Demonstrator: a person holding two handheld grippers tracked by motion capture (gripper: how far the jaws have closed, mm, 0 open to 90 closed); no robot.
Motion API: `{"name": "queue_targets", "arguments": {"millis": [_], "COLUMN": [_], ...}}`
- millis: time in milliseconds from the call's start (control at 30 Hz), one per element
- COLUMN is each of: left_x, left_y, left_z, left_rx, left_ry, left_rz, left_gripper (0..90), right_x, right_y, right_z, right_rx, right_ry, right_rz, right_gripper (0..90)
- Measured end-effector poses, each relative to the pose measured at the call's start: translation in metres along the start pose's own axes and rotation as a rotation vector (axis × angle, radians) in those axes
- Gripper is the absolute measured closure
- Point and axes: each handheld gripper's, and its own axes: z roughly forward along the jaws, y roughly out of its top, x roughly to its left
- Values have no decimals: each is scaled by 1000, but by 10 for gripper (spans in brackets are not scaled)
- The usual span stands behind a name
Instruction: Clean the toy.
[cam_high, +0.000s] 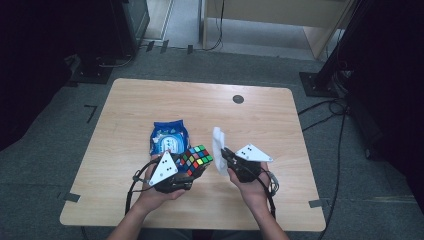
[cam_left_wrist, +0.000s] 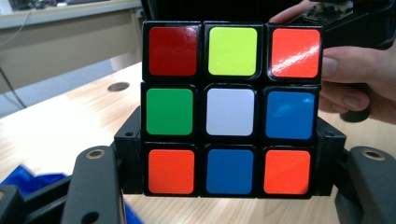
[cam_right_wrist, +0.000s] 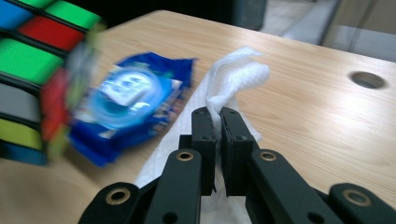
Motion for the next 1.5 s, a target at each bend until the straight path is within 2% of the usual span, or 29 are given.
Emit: {"name": "queue_targets", "arguments": {"millis": [67,233,300,367,467,567,733,867,933,1033,1167,1233,1500], "left_x": [3,4,4,4,5,4,2,0,-2,-5,-9,-11,-17], "left_y": [-3,-5,-6,-6,-7,-8,-8,-9,-9,-9,-8,-8,-8], "left_z": [1,3,4,4,5,6,9,11,12,14,15,15,18], "left_rx": [7,15,19,20,28,37,50,61,63,65,56,53,56], "left_ry": [9,14,16,18,22,26,35,45,46,41,25,17,24], "left_rz": [-17,-22,-21,-25,-25,-24,-12,-2,-4,2,15,24,56], "left_gripper": [341,341,341,341,341,341,341,341,341,341,341,341,341], "right_x": [-7,-14,-16,-17,-17,-10,8,25,33,43,47,47,50], "right_y": [-1,-3,-3,-3,1,8,19,26,27,27,21,18,10], "right_z": [-1,-1,0,-1,-5,-10,-16,-19,-18,-15,-6,-2,6], "right_rx": [-1,6,10,6,-33,-59,-97,-110,-110,-87,-42,-19,40], "right_ry": [-18,-59,-64,-68,-35,14,116,204,226,242,233,227,257], "right_rz": [20,6,15,36,60,70,97,156,185,201,215,240,307], "right_gripper": [863,847,801,710,606,558,470,363,297,250,245,245,308]}}
